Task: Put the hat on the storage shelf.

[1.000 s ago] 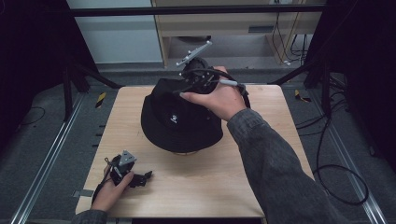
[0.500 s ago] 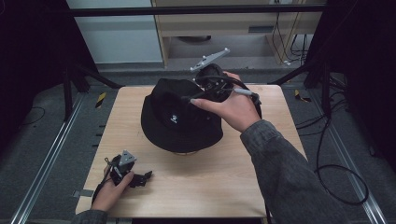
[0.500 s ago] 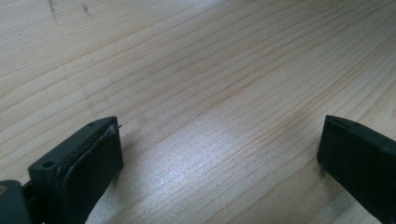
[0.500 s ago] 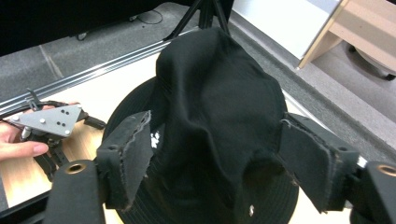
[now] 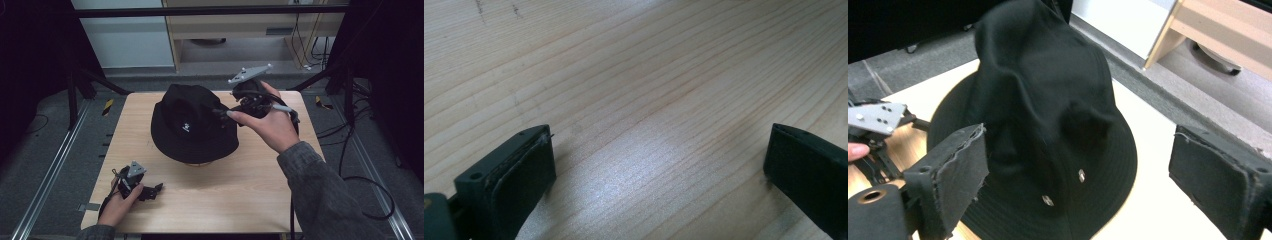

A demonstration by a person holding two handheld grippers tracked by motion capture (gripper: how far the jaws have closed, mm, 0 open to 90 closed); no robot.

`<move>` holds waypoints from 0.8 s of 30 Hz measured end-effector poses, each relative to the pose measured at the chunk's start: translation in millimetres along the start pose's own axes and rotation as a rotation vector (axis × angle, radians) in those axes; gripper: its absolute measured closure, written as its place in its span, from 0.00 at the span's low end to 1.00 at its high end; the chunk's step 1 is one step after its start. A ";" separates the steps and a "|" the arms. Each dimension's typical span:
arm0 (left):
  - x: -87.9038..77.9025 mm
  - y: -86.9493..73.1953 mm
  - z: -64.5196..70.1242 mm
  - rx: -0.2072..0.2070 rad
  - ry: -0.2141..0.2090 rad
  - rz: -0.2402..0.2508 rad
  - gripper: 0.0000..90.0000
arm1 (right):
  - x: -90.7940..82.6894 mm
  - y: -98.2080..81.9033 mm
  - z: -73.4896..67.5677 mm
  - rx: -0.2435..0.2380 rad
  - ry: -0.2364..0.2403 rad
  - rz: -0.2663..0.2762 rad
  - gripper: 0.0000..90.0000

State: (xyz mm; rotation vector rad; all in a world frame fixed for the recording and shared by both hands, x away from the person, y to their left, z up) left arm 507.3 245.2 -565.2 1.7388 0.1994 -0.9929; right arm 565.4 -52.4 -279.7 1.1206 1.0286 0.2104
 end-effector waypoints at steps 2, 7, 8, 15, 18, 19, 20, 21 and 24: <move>0.0 0.0 0.0 0.001 0.000 0.000 0.00 | -3.9 -8.2 3.1 -0.001 -0.012 0.005 0.09; 0.0 -0.1 0.0 0.000 0.001 0.000 0.00 | -13.8 -30.4 8.3 0.019 -0.015 0.013 0.07; 0.0 0.0 0.0 0.000 0.001 0.001 0.00 | -15.5 -34.4 9.3 0.024 -0.017 0.017 0.07; -0.1 -0.2 0.1 0.001 -0.001 -0.001 0.00 | -18.6 -63.6 12.0 0.030 -0.021 0.013 0.07; -0.1 -0.2 0.1 0.001 -0.001 -0.001 0.00 | -18.2 -73.5 11.5 0.034 -0.022 0.017 0.07; -0.1 -0.3 0.1 0.001 -0.001 -0.002 0.00 | -17.4 -77.6 11.2 0.038 -0.021 0.016 0.07; -0.1 -0.2 0.1 0.001 -0.001 -0.001 0.00 | -16.2 -81.9 11.0 0.042 -0.020 0.013 0.07; -0.1 -0.3 0.1 0.001 -0.001 -0.001 0.00 | -15.5 -85.2 11.1 0.046 -0.021 0.011 0.07; -0.1 -0.3 0.1 0.001 -0.001 -0.002 0.00 | -12.0 -100.5 11.9 0.058 -0.023 -0.002 0.07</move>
Point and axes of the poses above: each handheld gripper's, and its own axes: x roughly forward along the jaws, y roughly out of its top, z roughly to its right, the point moved 8 cm from there along x, roughly forward along the jaws, and after that the axes turned 5 degrees about y, right-handed, at the moved point
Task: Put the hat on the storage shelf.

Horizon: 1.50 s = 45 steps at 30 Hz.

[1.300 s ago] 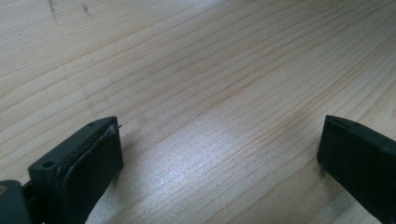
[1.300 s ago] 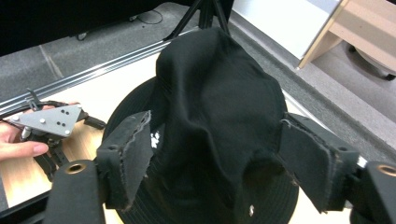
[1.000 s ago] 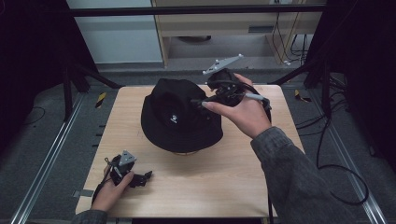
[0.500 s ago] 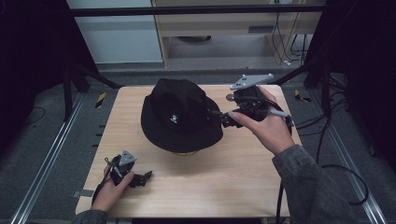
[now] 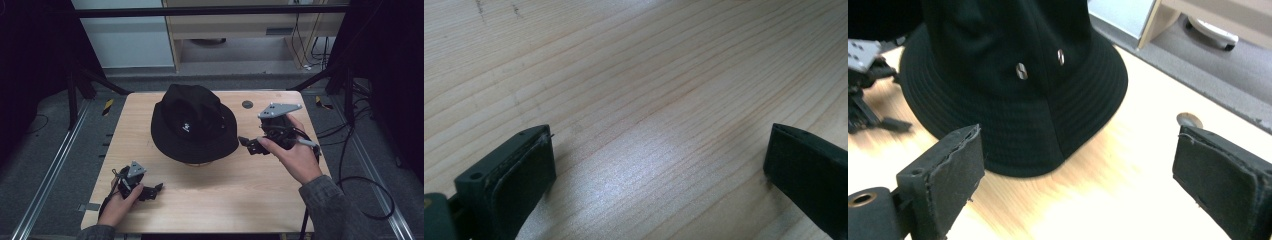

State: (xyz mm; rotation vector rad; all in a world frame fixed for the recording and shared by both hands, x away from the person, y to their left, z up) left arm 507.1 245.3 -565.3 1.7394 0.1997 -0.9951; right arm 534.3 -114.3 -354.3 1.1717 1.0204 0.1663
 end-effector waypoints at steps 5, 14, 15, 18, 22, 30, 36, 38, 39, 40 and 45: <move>0.0 0.0 0.0 0.000 0.000 0.001 0.00 | 5.4 -25.4 4.3 0.025 -0.005 -0.019 0.07; 0.0 0.0 0.3 -0.002 0.000 0.002 0.00 | 10.9 -74.1 5.5 0.059 -0.003 -0.079 0.07; 0.0 0.0 0.2 -0.002 0.001 0.002 0.00 | 10.9 -78.1 5.9 0.054 -0.002 -0.087 0.07; 0.0 0.0 0.3 -0.002 0.000 0.002 0.00 | 10.9 -93.5 6.2 0.068 -0.002 -0.101 0.07; 0.0 0.0 0.3 -0.002 0.001 0.002 0.00 | 15.5 -111.1 4.9 0.090 0.008 -0.119 0.08; -0.2 -0.2 0.1 0.001 0.001 -0.001 0.00 | 28.9 -140.4 1.6 0.122 0.024 -0.160 0.09; -0.2 -0.2 0.1 0.000 0.001 -0.001 0.00 | 42.0 -160.5 6.2 0.136 0.014 -0.200 0.09; -0.2 -0.2 0.1 0.001 0.001 -0.001 0.00 | 48.0 -168.2 7.2 0.150 0.013 -0.215 0.09; -0.2 -0.2 0.1 0.000 0.001 -0.001 0.00 | 50.9 -172.0 8.6 0.153 0.005 -0.221 0.09; -0.2 -0.2 0.1 0.001 0.001 0.000 0.00 | 52.9 -174.7 8.9 0.164 0.003 -0.226 0.09; -0.2 -0.2 0.1 0.001 0.001 -0.001 0.00 | 62.6 -188.6 14.6 0.177 -0.031 -0.244 0.09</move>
Point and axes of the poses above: each handheld gripper's, and its own axes: x roughly forward along the jaws, y roughly out of its top, z roughly to its right, the point moved 8 cm from there along x, roughly forward along the jaws, and after that the axes turned 5 degrees about y, right-handed, at the moved point
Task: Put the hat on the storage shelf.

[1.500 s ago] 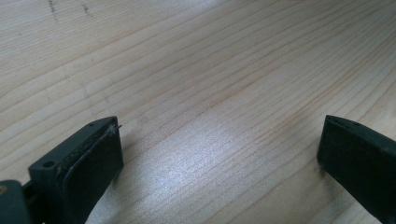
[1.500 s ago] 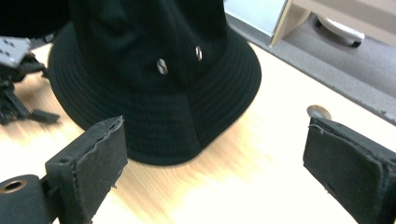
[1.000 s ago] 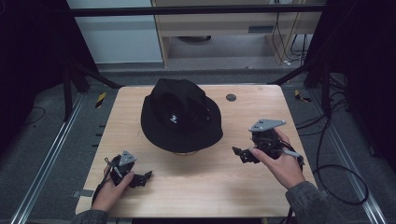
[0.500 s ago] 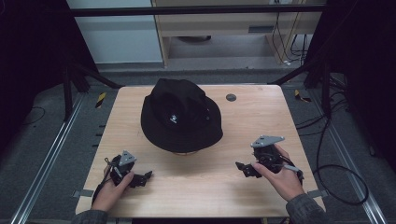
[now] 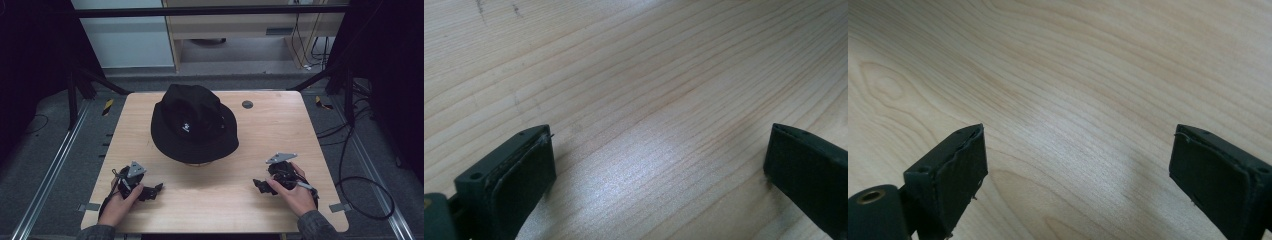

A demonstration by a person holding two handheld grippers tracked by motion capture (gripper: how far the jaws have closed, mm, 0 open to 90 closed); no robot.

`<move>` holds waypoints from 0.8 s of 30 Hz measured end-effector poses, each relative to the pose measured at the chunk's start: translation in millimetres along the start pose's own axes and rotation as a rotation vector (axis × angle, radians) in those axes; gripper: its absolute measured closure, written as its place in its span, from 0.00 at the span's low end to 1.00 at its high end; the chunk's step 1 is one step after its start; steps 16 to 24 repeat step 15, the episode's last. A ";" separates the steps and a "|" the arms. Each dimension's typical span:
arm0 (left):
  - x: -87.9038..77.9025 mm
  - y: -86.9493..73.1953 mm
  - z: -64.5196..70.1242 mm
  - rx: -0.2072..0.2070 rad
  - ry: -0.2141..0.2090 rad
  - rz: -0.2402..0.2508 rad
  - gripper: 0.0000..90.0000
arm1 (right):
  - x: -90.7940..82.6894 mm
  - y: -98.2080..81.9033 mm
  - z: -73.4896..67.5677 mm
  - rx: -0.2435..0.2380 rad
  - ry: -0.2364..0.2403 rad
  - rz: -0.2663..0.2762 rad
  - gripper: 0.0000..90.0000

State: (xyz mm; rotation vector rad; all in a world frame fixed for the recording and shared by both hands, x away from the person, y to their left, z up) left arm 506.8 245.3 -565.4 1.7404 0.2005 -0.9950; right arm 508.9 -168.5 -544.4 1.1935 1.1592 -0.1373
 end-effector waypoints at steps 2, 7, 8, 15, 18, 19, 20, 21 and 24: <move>0.0 0.0 0.0 0.000 0.000 0.000 0.00 | 4.3 -3.9 1.3 0.006 -0.013 -0.019 0.09; 0.0 0.0 0.0 0.000 0.000 0.000 0.00 | 13.1 -14.8 2.1 -0.004 -0.043 -0.031 0.04; 0.0 0.0 0.0 0.000 0.000 0.000 0.00 | 13.0 -15.2 1.6 0.004 -0.042 -0.019 0.04; 0.1 0.1 -0.1 0.002 -0.001 0.000 0.00 | 15.5 -18.1 2.2 0.016 -0.064 0.105 0.01; 0.1 0.1 -0.1 0.002 -0.001 0.000 0.00 | 15.5 -18.1 2.2 0.016 -0.064 0.105 0.01; 0.1 0.1 -0.1 0.002 -0.001 0.000 0.00 | 15.5 -18.1 2.2 0.016 -0.064 0.105 0.01; 0.1 0.1 -0.1 0.002 -0.001 0.000 0.00 | 15.5 -18.1 2.2 0.016 -0.064 0.105 0.01; 0.1 0.1 -0.1 0.002 -0.001 0.000 0.00 | 15.5 -18.1 2.2 0.016 -0.064 0.105 0.01; 0.1 0.1 -0.1 0.002 -0.001 0.000 0.00 | 15.5 -18.1 2.2 0.016 -0.064 0.105 0.01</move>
Point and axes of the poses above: each handheld gripper's, and its own axes: x roughly forward along the jaws, y roughly out of its top, z roughly to its right, the point moved 8 cm from there along x, roughly forward along the jaws, and after that the axes turned 5 degrees about y, right-handed, at the moved point
